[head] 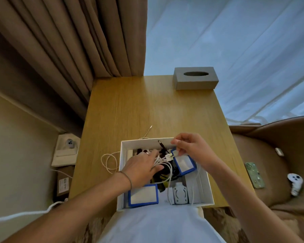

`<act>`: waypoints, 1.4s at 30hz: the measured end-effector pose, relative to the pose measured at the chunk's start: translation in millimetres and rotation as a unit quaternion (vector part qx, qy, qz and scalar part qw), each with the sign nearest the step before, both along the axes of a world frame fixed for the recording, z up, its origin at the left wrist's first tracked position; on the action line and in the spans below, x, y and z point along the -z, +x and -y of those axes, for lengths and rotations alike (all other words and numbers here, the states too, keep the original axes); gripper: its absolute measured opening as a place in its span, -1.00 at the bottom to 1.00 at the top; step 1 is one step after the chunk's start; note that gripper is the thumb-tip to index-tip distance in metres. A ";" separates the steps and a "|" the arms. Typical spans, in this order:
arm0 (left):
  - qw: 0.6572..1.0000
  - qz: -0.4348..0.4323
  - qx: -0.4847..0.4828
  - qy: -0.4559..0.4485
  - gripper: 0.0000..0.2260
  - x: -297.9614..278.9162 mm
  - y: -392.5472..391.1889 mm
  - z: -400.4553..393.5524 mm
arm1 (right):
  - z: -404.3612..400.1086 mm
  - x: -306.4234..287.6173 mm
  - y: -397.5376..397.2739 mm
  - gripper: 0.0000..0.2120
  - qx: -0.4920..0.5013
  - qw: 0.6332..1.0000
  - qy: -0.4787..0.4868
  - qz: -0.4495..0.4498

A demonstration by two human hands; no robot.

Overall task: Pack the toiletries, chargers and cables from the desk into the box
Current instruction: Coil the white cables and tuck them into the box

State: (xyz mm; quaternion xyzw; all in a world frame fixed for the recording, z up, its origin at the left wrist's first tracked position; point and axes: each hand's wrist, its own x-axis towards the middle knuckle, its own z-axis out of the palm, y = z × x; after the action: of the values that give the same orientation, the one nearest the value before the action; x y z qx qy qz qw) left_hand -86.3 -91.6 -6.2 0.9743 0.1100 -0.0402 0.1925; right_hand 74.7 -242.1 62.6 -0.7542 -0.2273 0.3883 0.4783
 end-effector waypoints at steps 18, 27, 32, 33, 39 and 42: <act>0.988 -0.101 0.005 0.113 -0.39 76.2 -13.0 30.7 | 34.1 27.1 -18.3 -0.85 0.025 0.999 -0.035 0.000; 0.991 -0.108 -0.014 -0.073 -0.63 61.7 -16.8 19.6 | 49.7 30.5 -38.2 -0.79 -0.428 0.855 -0.267 0.121; 0.987 -0.056 -0.044 -0.144 -0.64 44.9 -16.1 16.7 | 63.8 30.1 -40.5 -0.75 -0.424 0.853 -0.272 0.138; 0.984 -0.055 -0.048 -0.161 -0.64 43.2 -15.7 17.5 | 66.2 31.2 -40.0 -0.80 -0.419 0.854 -0.269 0.149; 0.913 0.011 -0.207 -0.350 -0.72 33.0 -11.1 10.0 | 65.0 52.2 -45.4 -0.91 -0.386 0.865 -0.252 0.200; 0.931 0.045 -0.236 -0.276 -0.78 32.9 -11.6 5.2 | 52.6 64.8 -50.2 -0.90 -0.366 0.870 -0.260 0.205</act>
State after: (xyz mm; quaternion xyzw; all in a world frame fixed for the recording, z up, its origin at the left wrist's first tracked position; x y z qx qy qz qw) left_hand -97.9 -96.7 -39.1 0.8296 0.3125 0.0215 0.4623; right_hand 24.5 -294.7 -2.3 -0.7765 -0.4710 0.4173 0.0311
